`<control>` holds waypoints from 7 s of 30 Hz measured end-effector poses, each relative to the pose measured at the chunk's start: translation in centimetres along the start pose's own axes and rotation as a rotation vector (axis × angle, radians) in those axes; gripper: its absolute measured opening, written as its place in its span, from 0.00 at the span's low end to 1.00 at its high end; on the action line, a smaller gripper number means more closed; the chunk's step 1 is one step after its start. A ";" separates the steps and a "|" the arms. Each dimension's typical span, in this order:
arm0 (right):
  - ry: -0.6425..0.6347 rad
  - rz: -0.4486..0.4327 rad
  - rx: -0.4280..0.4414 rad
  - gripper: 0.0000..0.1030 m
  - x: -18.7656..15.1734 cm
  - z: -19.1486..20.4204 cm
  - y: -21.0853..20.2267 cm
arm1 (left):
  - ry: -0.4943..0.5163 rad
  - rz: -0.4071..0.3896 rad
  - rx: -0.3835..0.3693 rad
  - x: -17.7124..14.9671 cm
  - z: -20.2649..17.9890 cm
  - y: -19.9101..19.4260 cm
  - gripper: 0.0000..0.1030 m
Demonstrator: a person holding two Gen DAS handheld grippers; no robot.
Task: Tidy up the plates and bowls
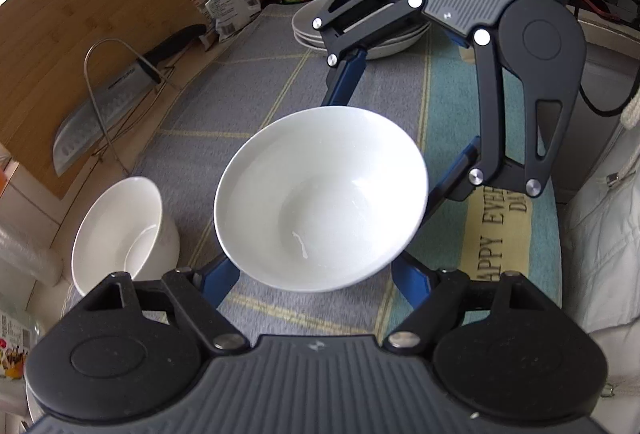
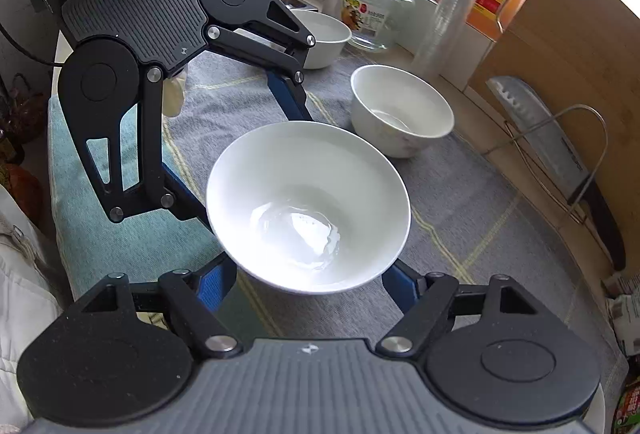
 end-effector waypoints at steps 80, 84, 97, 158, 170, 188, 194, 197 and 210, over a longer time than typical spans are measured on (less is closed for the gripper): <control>-0.142 0.094 0.118 0.98 10.9 -7.7 12.3 | -0.212 0.191 0.103 -8.6 13.1 4.3 0.92; -0.174 0.102 0.133 0.95 11.2 -7.7 13.0 | -0.189 0.185 0.094 -8.5 13.5 4.6 0.92; -0.227 0.114 0.185 0.86 11.7 -7.7 13.8 | -0.091 0.165 0.046 -8.2 13.4 4.8 0.88; -0.116 0.101 0.013 0.81 2.4 -6.3 -3.4 | 0.151 0.010 -0.070 6.3 4.3 1.1 0.81; -0.076 0.149 0.040 0.81 0.0 -6.6 -3.0 | 0.135 0.049 -0.143 6.6 2.8 3.1 0.81; -0.067 0.178 0.062 0.81 -0.4 -6.7 -2.3 | 0.116 0.068 -0.182 6.4 2.8 3.8 0.81; -0.056 0.180 0.068 0.81 -0.3 -6.8 -2.3 | 0.117 0.067 -0.187 6.4 2.9 3.9 0.82; -0.058 0.182 0.065 0.81 -0.3 -6.8 -2.2 | 0.117 0.071 -0.189 6.5 2.9 4.0 0.82; -0.079 0.182 0.069 0.86 -0.6 -6.5 -2.4 | 0.146 0.072 -0.185 6.3 2.4 4.0 0.88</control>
Point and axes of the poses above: each gripper's, at about its wrist camera, not at the fingertips, and y roughly the way its jaws point, z to its left, x to its top, the point moved 7 cm from there along y, roughly the way its jaws point, and after that the axes turned 14 degrees about y, right-handed, at the moved point
